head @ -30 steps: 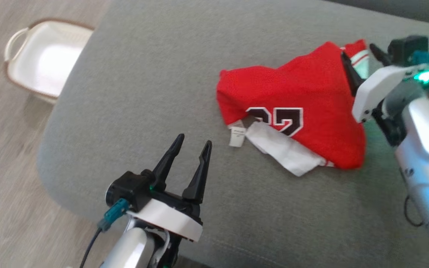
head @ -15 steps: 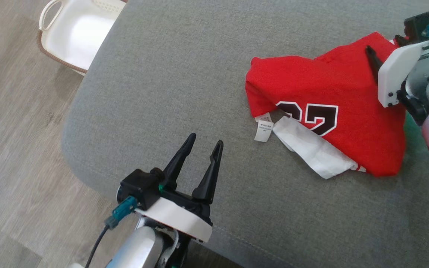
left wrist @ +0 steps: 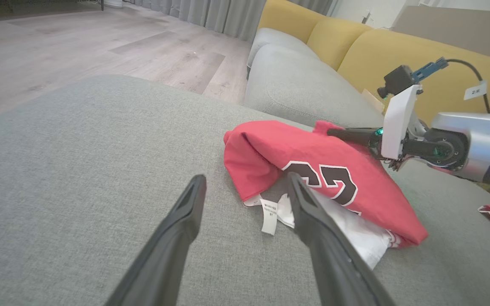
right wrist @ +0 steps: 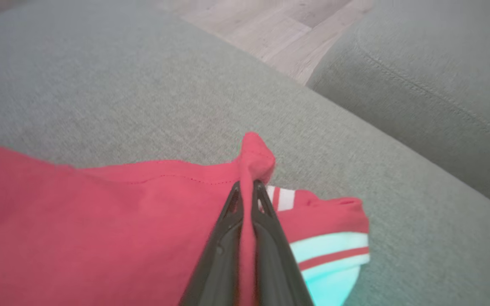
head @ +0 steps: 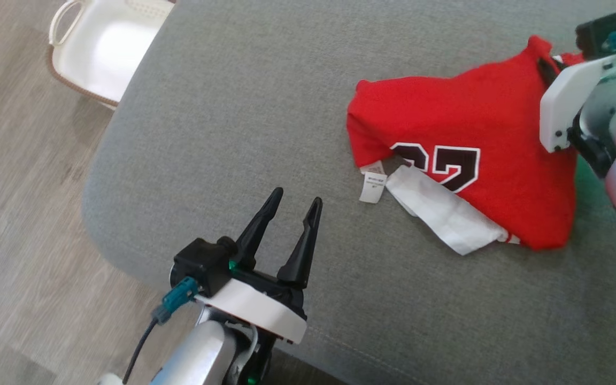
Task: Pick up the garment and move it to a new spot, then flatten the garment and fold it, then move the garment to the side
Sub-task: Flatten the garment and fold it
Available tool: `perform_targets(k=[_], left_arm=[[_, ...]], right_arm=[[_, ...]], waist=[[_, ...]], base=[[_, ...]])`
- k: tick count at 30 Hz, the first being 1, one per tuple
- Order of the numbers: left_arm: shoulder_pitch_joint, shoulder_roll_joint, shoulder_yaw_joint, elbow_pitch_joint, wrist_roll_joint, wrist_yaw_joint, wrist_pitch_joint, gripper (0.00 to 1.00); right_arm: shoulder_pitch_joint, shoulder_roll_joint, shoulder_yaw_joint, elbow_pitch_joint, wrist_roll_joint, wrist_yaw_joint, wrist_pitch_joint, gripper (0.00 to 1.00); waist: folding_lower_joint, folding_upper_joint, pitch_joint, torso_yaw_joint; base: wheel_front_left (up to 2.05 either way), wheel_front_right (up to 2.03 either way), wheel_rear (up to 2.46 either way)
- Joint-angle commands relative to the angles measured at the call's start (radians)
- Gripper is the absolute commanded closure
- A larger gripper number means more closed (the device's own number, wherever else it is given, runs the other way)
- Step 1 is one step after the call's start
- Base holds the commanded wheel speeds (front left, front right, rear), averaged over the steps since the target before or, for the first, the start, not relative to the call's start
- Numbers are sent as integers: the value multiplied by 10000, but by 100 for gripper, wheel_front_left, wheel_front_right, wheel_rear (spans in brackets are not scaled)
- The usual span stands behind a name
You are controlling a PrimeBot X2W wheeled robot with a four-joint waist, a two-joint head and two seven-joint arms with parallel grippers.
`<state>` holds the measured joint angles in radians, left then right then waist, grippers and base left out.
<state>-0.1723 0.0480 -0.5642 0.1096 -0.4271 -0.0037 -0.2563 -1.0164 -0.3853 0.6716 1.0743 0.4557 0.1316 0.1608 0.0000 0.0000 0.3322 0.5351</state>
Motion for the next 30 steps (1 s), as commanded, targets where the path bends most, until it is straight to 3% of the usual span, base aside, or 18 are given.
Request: perform_targets(k=[1,7,15,21,30], left_arm=[[-298,22,371,-225,-30,22,-55,0],[-262,22,584,-139,196,-4,-55,0],[18,22,1058,-87,591,-73,-55,0],[213,22,1368,-71,730,-126,-55,0],[615,22,1759,35,947,-210,-55,0]], right_arm=[[-290,10,111,-215,159,-9,-270,100],[-443,-50,-382,-25,798,-9,-1563,100],[-266,-312,-2347,1886,885,-9,-3586,100],[1092,-514,-3912,2156,700,-9,-4041,100],[2848,179,-6291,2163,-361,-9,-4212,100]], waist=[[0,0,-84,-115],[0,0,-532,-683],[0,0,-1302,-2001],[0,0,-1684,-2850],[0,0,-2309,-3751]], base=[[0,0,0],[0,0,0],[0,0,0],[0,0,0],[0,0,0]])
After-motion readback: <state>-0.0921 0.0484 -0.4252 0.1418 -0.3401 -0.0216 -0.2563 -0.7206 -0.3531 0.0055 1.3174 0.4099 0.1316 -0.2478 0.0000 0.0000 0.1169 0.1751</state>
